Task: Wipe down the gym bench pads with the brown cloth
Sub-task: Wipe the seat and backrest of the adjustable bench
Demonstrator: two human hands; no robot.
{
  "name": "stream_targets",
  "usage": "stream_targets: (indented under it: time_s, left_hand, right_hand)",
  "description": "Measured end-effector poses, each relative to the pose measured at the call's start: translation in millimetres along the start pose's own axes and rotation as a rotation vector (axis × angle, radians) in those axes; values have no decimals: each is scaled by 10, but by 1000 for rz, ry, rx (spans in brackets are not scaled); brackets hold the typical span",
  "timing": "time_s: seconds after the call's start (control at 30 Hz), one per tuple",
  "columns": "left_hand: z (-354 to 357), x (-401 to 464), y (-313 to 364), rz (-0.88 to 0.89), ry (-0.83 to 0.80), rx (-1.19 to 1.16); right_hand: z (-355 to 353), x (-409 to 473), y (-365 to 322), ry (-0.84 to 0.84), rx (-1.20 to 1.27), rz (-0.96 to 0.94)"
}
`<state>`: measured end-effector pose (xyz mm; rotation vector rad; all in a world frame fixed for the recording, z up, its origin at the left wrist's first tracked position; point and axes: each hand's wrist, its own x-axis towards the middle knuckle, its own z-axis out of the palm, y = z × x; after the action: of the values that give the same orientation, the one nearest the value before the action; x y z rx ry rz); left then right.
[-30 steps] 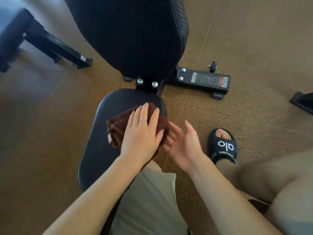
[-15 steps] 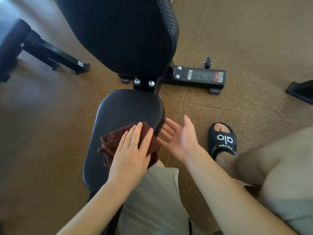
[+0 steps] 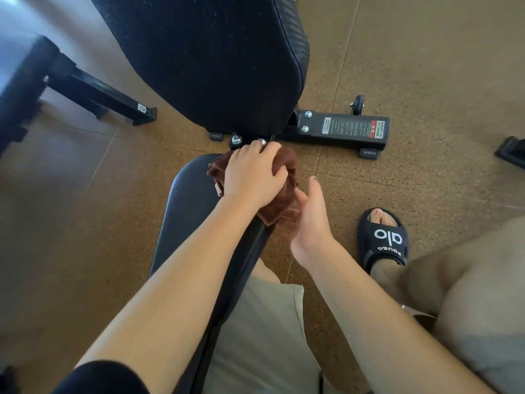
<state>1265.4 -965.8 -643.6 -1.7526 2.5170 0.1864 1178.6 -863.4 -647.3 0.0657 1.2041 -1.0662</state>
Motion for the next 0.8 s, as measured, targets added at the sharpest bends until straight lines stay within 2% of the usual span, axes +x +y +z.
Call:
stream_targets:
  time_s: [0.1,0.2,0.33,0.47,0.67,0.8]
  left_hand:
    - [23,-455,-173,-49,80,-109]
    - [46,-1243,-344,-99,66,-134]
    - [79,-2307,-403,-142,51,-66]
    - [199,-2860,-541,-49,113,66]
    - [243,-2628,-499,6,136,73]
    - [254,-2014,-246,-25,170,67]
  right_hand:
    - [87,-115,35,-9,-54,-18]
    - [142,-260,87,-14,-62,-8]
    - [253,-369,312,-2,-185,-3]
    - [248,-486,780,9,-444,-167]
    - [51,-797,1131,-121,-679,-298]
    - [8,-736,1005,-60,-802,-420]
